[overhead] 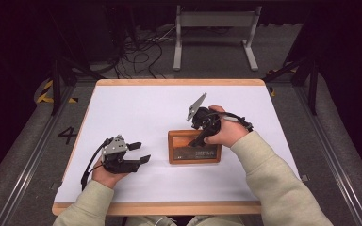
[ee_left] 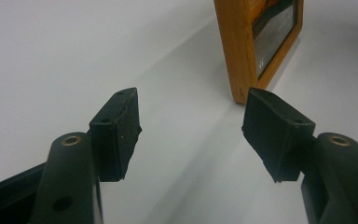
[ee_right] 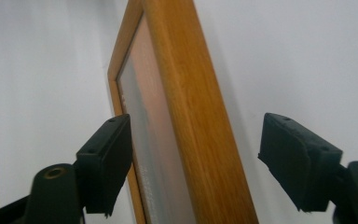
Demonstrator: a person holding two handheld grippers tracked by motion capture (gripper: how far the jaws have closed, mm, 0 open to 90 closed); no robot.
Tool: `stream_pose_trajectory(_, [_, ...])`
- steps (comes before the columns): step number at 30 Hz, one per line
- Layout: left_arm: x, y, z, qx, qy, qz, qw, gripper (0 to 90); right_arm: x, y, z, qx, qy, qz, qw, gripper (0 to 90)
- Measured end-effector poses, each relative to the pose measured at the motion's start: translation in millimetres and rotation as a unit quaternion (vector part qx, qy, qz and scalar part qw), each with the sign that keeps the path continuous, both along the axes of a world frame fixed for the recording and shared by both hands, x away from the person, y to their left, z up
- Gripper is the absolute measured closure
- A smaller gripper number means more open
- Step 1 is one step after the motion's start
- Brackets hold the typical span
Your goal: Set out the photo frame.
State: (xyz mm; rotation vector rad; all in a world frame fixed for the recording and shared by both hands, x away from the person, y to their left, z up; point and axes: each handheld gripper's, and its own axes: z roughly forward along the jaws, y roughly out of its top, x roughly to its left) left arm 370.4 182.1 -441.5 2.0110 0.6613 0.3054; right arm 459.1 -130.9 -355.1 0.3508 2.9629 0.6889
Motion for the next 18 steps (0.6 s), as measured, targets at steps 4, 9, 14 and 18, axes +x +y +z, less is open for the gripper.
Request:
stream_pose_trajectory(4, [-0.2,2.7,0.0,-0.003,-0.001,0.005,1.0,36.0,-5.7,-13.6,7.7,0.026,-0.02,-0.031,0.999,25.0])
stream_pose_trajectory(9, [-1.9,5.8,0.2,0.0,0.0,0.01,1.0,35.6,-14.6,-37.0,15.9,0.056,-0.033,-0.06,0.9961,24.9])
stream_pose_trajectory(14, [-4.5,7.4,0.9,-0.002,-0.001,0.014,0.9999,35.2,-21.1,-59.4,23.4,0.076,-0.04,-0.089,0.9923,24.8])
stream_pose_trajectory(18, [-5.6,7.4,1.9,-0.003,-0.002,0.015,0.9999,34.2,-26.6,-75.0,26.2,0.096,-0.041,-0.12,0.9873,24.3])
